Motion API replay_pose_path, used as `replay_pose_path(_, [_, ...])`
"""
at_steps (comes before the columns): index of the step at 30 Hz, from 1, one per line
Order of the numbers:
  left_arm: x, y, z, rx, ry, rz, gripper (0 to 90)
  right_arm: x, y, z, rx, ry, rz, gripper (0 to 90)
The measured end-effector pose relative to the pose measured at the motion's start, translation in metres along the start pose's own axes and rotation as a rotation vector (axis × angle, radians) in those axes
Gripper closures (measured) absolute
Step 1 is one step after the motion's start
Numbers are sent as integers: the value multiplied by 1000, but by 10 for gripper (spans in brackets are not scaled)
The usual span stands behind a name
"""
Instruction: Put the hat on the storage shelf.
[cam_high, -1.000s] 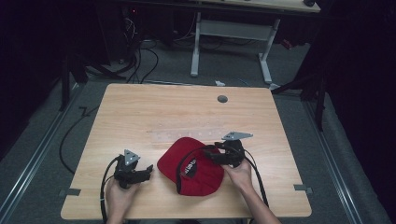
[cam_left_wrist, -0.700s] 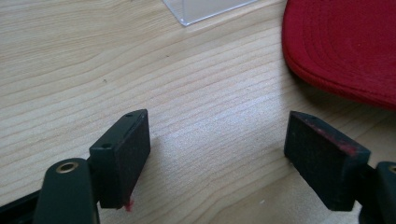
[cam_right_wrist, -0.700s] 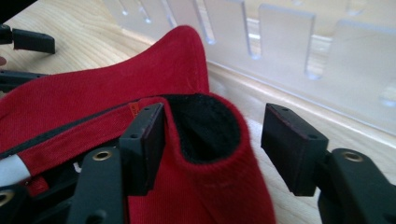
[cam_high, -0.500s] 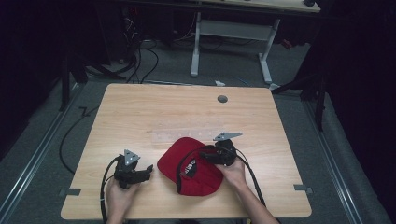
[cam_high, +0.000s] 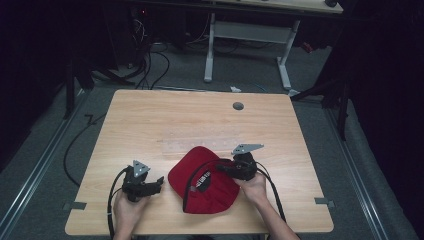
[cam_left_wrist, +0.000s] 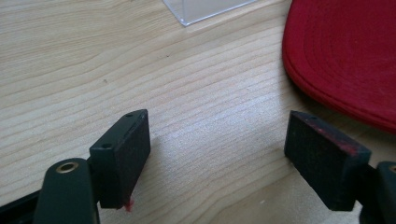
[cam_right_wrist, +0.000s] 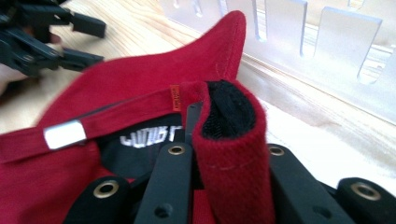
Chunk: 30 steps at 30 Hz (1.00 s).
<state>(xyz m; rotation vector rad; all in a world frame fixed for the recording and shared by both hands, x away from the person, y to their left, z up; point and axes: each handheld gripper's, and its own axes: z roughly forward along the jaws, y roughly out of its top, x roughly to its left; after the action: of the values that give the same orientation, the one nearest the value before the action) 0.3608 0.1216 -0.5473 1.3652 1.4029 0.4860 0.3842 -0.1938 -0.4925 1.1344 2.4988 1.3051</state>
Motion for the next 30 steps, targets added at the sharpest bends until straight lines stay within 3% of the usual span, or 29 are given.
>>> replay_pose_path(9, [1,0,1,3,-1,3,212,5,1,-26,-37,-5,40,820])
replay_pose_path(11, [1,1,2,1,18,-3,195,5,1,-31,-46,-7,52,819])
replay_pose_path(14, [2,1,3,-7,38,-9,179,5,1,-35,-49,-18,55,819])
replay_pose_path(23, [-1,1,0,12,41,-9,193,5,4,-47,-61,-57,86,819])
replay_pose_path(26, [-7,1,-4,25,5,-23,201,6,7,-51,-57,-62,89,820])
replay_pose_path(30, [-21,-1,-11,10,-46,22,184,6,11,-59,-70,-55,117,820])
